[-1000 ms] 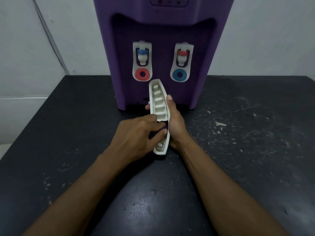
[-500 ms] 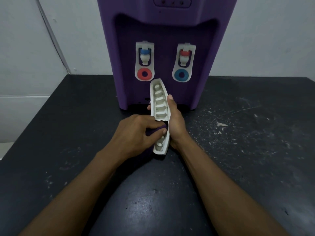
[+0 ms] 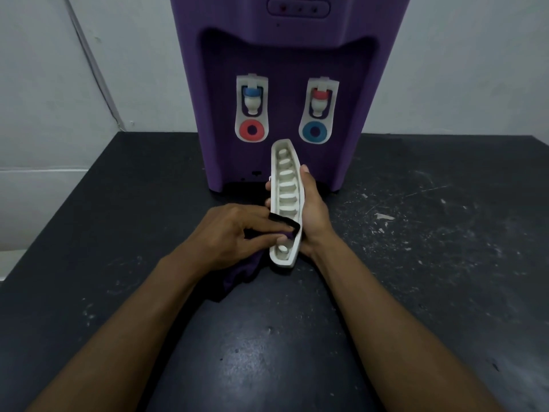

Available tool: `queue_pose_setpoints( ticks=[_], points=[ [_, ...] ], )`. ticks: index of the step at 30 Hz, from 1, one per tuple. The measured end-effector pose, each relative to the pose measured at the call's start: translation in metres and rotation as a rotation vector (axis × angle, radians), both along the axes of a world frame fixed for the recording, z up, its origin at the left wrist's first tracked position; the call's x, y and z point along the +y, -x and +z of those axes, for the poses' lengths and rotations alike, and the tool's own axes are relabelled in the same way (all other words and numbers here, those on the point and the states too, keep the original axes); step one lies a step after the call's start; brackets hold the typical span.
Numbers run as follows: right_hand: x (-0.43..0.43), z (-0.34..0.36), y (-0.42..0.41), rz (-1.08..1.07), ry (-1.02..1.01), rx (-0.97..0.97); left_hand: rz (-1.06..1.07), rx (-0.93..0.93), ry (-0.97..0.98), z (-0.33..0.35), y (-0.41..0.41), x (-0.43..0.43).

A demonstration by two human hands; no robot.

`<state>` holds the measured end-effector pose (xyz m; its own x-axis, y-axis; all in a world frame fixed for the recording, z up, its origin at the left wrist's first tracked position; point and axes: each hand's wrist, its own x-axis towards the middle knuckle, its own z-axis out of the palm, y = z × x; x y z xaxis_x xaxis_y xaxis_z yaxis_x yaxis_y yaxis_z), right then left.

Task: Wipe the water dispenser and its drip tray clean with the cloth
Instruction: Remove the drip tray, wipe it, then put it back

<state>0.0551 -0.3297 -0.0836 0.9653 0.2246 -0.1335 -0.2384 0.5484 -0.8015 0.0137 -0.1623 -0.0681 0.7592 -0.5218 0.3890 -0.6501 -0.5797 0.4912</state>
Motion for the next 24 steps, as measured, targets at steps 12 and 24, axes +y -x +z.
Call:
queue_pose_setpoints(
  ticks=[12, 24],
  points=[
    [0.001, -0.005, -0.002, -0.133, 0.208, -0.046, 0.279, 0.046, -0.217, 0.012, 0.016, -0.009],
    [-0.003, -0.008, -0.002, -0.193, 0.291, -0.100, 0.339, -0.234, -0.273, 0.014, 0.019, -0.012]
  ],
)
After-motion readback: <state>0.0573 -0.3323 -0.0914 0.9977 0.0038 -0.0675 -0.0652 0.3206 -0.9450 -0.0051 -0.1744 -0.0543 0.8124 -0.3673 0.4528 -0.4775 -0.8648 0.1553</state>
